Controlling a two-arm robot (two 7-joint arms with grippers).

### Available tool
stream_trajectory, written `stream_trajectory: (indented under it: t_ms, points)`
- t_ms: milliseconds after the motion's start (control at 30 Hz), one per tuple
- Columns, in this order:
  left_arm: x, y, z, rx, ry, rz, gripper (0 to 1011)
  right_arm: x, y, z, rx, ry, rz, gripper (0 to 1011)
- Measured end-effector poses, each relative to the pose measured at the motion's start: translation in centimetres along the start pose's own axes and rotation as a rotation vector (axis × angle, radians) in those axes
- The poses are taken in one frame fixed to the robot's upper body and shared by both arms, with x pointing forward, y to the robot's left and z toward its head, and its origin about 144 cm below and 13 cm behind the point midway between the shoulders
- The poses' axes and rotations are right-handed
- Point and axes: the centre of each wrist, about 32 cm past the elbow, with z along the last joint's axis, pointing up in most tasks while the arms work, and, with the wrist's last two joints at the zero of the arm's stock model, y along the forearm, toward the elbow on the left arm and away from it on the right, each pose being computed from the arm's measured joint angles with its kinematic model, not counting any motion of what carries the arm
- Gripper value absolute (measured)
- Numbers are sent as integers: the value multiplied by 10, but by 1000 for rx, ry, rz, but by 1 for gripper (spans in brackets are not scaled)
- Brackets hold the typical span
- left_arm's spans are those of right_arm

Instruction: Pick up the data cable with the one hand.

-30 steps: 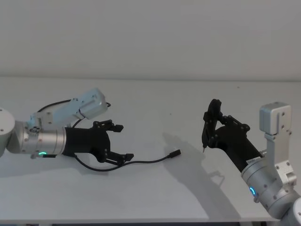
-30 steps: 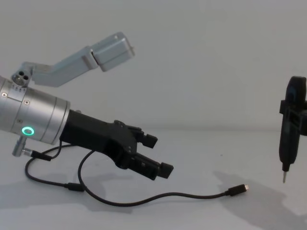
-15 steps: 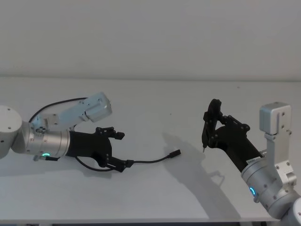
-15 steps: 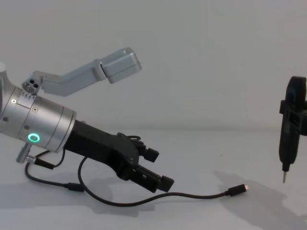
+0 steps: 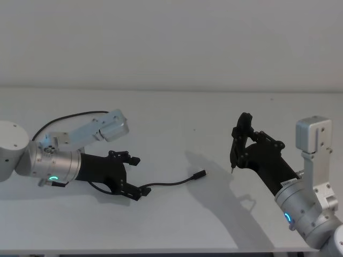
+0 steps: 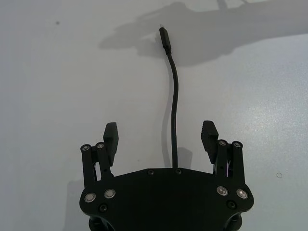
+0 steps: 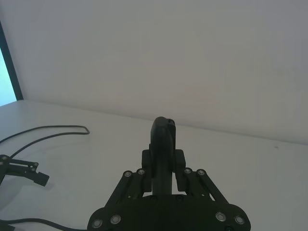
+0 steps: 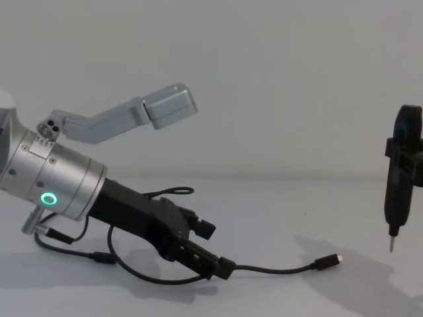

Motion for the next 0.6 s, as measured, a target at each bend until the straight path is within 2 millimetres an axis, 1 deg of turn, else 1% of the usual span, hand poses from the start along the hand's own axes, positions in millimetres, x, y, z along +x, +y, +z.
stream_trajectory:
  t_ms: [600]
  points:
    - [1,-6,-2,13,36,-7,1001,0,0,0,0,0,0,274]
